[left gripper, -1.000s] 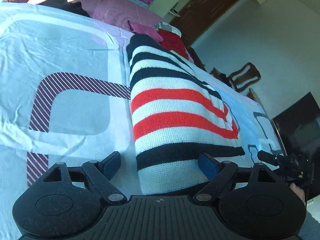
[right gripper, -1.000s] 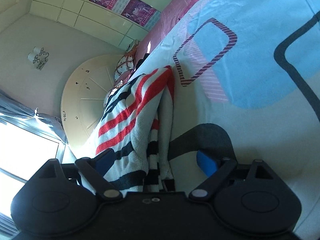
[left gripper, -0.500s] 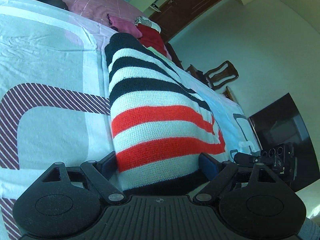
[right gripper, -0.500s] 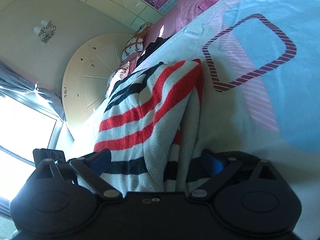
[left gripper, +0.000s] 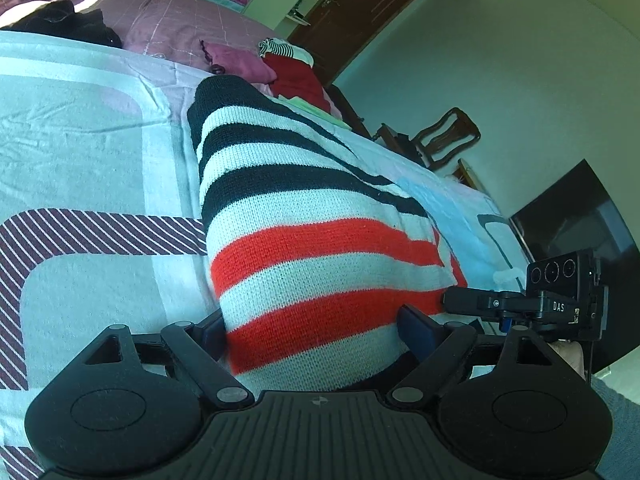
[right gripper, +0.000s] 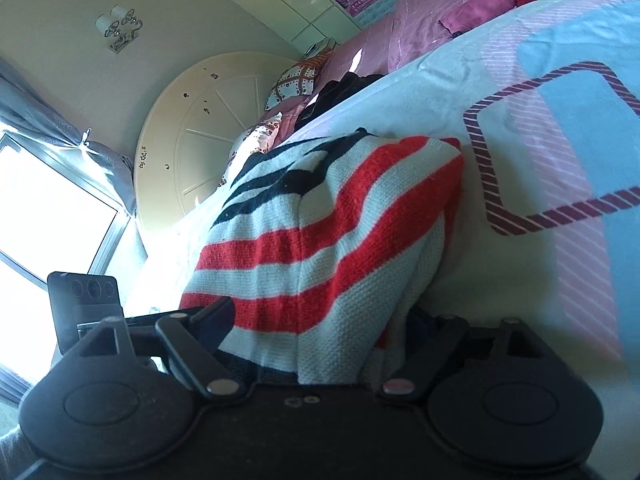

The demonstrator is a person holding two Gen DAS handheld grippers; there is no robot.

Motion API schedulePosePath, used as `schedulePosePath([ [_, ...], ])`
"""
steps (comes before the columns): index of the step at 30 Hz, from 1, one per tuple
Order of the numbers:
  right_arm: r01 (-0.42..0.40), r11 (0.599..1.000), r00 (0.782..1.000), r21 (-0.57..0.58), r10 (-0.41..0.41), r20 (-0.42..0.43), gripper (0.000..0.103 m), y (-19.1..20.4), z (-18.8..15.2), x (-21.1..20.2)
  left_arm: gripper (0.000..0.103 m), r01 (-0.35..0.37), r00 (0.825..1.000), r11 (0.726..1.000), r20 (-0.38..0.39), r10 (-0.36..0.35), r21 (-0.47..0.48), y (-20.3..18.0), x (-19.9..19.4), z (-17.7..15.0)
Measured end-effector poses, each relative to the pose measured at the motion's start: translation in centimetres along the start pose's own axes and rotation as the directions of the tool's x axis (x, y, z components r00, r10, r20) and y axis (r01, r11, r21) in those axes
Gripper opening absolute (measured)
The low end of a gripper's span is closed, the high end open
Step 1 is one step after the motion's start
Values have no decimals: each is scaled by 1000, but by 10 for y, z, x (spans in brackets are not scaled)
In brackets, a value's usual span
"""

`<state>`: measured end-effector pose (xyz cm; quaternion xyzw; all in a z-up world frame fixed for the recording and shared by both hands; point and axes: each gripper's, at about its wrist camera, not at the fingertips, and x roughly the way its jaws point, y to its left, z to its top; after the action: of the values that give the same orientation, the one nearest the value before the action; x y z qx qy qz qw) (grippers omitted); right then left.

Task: Fold small clothes

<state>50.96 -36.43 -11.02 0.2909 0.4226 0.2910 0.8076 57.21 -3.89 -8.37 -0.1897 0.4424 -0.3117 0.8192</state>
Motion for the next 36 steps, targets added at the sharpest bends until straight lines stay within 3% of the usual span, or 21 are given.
schedulePosePath([
  [3,0,1000,1000,18,0,1,69,-7,0,-4,85,-28,1000,999,1,28,31,-6,3,1],
  [8,18,1000,1000,-24,-17,4,68,-1,-1,-2,85,-59,998,996,-4,59,63,-10,2,1],
  [11,64,995,998,-77,-63,11,56,9,0,3,84,-79,997,994,-7,79,79,-13,3,1],
  [15,85,993,996,-77,-83,24,52,12,-4,3,83,-97,995,991,-5,98,89,-16,2,0],
  [23,160,977,987,-141,-157,34,50,27,-7,8,63,-101,995,992,30,99,81,-18,-4,-5],
  [26,149,981,989,-122,-147,23,42,28,-4,8,57,-100,994,992,51,96,74,-19,-8,-7],
  [36,140,974,989,-178,-130,65,36,64,-6,-13,52,-80,993,990,94,69,118,-47,-42,2],
])
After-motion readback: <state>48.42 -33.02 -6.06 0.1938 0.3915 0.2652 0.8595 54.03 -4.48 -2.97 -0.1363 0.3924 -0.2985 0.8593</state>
